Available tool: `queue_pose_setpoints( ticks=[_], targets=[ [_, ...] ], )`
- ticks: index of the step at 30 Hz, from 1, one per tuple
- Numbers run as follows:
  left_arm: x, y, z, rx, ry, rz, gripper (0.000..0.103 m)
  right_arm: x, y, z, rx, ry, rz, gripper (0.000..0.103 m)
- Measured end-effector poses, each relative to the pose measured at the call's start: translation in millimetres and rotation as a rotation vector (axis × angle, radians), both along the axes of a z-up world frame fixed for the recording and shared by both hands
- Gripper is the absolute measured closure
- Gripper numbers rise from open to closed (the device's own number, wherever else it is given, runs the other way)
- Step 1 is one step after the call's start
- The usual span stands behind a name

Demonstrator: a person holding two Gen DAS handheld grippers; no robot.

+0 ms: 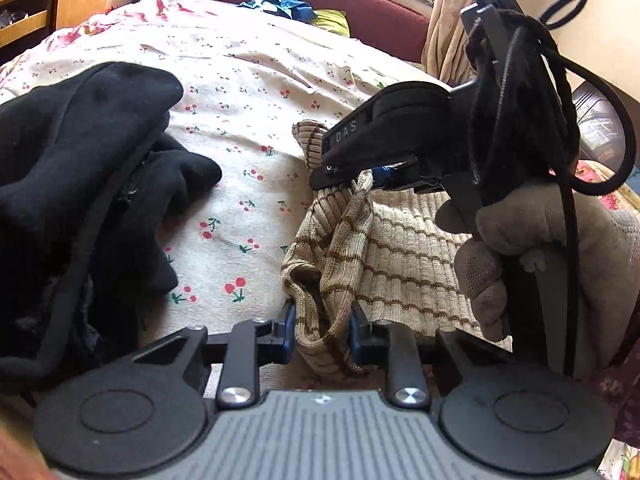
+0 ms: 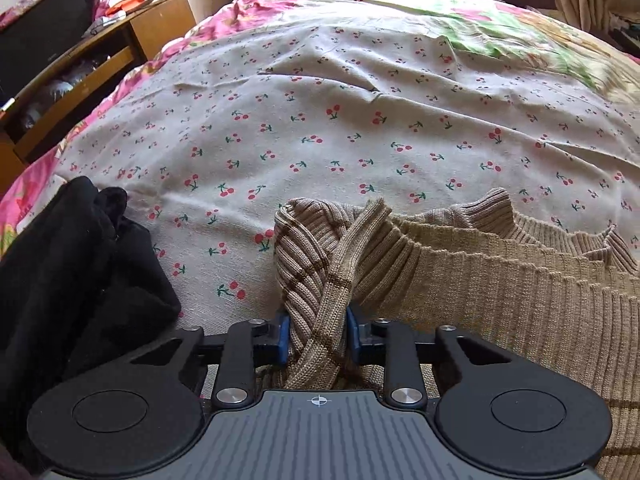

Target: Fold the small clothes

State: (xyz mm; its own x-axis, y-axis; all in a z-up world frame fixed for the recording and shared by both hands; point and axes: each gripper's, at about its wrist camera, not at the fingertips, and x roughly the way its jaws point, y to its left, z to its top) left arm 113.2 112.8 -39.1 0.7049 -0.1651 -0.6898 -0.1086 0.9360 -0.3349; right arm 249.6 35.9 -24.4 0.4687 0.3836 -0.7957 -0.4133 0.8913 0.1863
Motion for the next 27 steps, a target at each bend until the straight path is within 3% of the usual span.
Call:
queue_pose_setpoints(
  ticks=[8, 15, 18, 22, 27],
  targets=[
    [-3.3, -39.1, 39.3, 0.035, -0.118, -0.124, 0.070, -11.2, -77.3, 37.9, 0.241, -0.029, -0.099, 0.084],
    [10.4, -120.5, 65.4, 0.023, -0.214, -0.359, 0.070, -33.2, -208.7, 67.1, 0.370, -0.092, -0.273, 0.086],
    [18.4, -163.4, 61.5, 0.019, -0.211, -0.461, 0.070, -39.3, -262.3, 58.6, 0.393, -0.096, -0.369, 0.087],
    [25.9, -215.1, 42.3, 0.045, -0.141, -0.567, 0.070, -42.9, -315.9, 16.6, 0.425, -0.015, -0.497, 0.087],
    [28.0, -240.9, 27.8, 0.088, -0.077, -0.599, 0.070, -42.7, -347.9, -17.2, 0.544, 0.056, -0.535, 0.087]
  ],
)
